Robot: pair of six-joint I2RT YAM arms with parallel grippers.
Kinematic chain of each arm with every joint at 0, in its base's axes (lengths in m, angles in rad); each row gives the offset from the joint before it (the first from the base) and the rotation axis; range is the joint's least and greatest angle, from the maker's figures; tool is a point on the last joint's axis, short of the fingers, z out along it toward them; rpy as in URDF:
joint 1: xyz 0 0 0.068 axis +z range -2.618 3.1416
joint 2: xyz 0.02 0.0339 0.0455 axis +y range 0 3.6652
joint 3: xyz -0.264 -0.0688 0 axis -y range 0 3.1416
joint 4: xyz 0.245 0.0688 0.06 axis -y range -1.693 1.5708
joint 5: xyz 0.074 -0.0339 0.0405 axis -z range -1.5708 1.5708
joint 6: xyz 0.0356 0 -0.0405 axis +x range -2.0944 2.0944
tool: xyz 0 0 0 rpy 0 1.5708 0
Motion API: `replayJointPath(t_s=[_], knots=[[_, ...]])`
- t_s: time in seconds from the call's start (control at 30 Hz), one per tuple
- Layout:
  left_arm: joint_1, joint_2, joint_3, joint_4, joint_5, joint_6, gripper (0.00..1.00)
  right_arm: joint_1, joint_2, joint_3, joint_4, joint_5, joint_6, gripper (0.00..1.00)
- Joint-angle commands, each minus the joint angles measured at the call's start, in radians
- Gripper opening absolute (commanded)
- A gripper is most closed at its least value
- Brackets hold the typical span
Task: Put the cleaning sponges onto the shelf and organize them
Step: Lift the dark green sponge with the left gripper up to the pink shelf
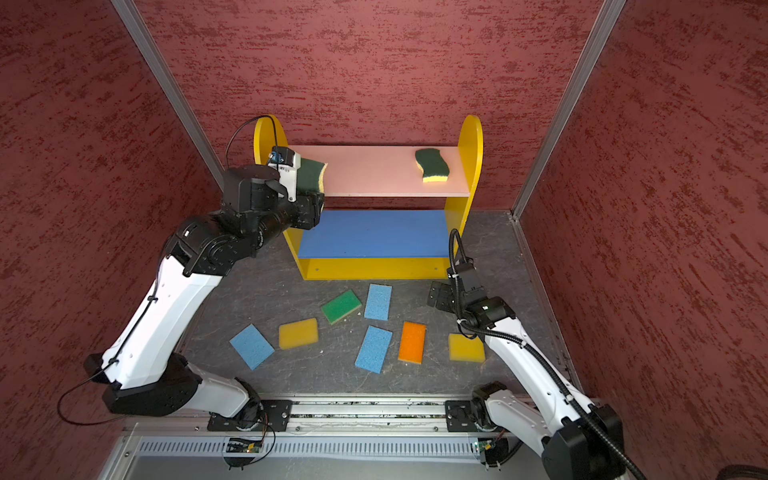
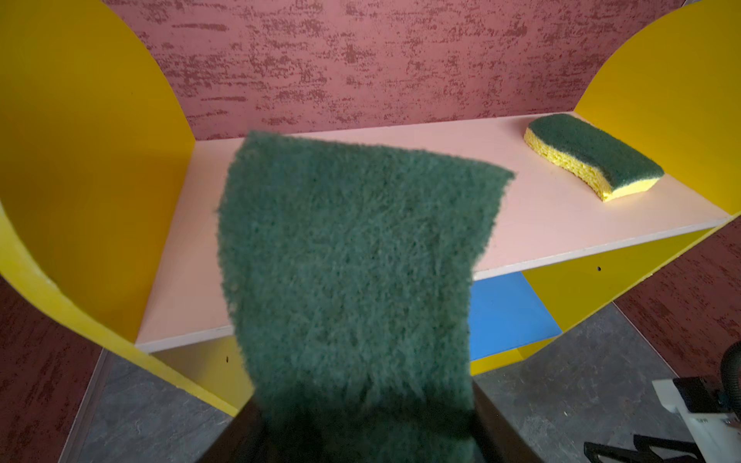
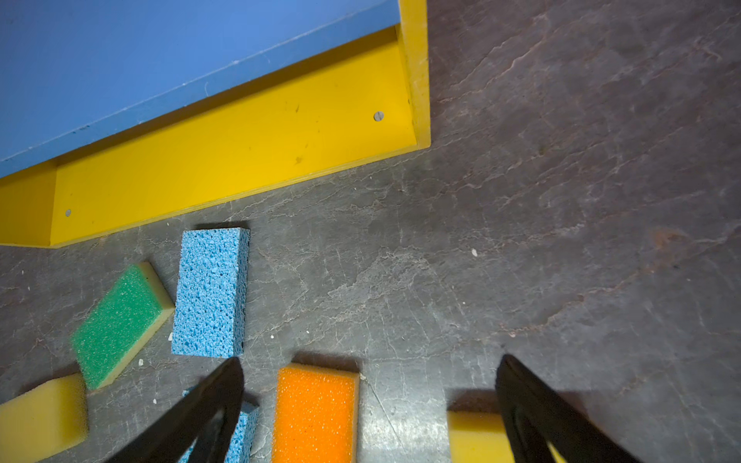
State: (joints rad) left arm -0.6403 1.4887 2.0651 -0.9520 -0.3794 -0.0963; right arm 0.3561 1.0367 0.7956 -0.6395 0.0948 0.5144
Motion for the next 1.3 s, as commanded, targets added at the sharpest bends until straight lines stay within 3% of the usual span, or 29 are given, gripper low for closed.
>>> replayJointPath(t_s=[0.0,0.33,1.27], knots=[[0.019,0.049,0.033,0.071,-0.027,0.059,0.63,-0.005,0.02,0.034,0.024,0.008,-0.012,0.99],[0.049,0.217,0.254,0.012,-0.075,0.047,0.64,-0.005,0.027,0.045,0.045,0.01,-0.008,0.99],[0.137,0.306,0.268,0.038,-0.014,-0.08,0.64,-0.005,0.023,0.034,0.028,0.029,-0.008,0.99]])
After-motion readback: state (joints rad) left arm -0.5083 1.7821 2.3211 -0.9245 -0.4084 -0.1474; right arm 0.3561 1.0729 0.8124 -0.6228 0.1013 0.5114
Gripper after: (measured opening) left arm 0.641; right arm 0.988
